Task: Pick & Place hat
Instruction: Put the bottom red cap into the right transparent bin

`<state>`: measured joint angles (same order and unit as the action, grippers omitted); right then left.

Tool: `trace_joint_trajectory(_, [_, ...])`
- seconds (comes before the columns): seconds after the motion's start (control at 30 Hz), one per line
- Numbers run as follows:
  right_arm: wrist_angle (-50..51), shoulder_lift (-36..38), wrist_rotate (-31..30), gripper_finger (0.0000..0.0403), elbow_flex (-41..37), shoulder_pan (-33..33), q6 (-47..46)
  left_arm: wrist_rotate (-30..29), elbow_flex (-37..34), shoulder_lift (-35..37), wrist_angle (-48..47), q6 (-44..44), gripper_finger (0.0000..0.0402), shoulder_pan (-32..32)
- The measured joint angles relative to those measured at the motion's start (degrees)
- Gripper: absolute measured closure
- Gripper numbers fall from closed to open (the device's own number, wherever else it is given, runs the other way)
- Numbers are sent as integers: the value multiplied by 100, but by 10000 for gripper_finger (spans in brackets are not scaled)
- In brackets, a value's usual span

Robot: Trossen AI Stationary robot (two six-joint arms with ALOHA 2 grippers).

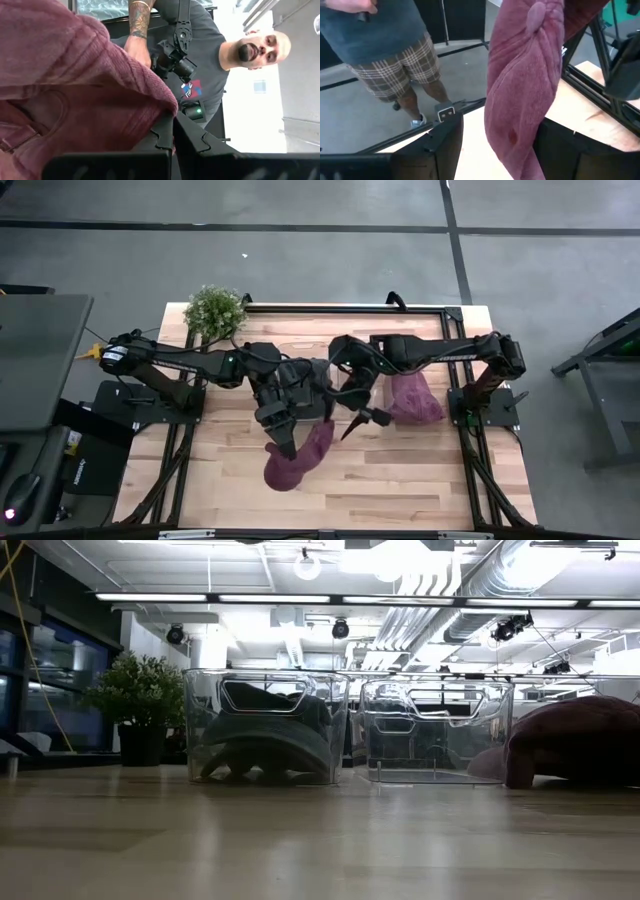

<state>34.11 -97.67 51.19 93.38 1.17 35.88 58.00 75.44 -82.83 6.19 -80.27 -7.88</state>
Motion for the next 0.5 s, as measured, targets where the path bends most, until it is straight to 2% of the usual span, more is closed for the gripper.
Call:
trace_joint_trajectory(0.23, [19,0,-12,200,-2,40,-4,45,2,-116,94,-103,401,0])
trace_joint_trajectory(0.33, [32,0,-77,232,-1,76,64,124,7,-121,179,-105,401,0])
trace_joint_trajectory(0.5, [30,0,-79,307,-1,115,156,120,-1,-195,158,-106,402,0])
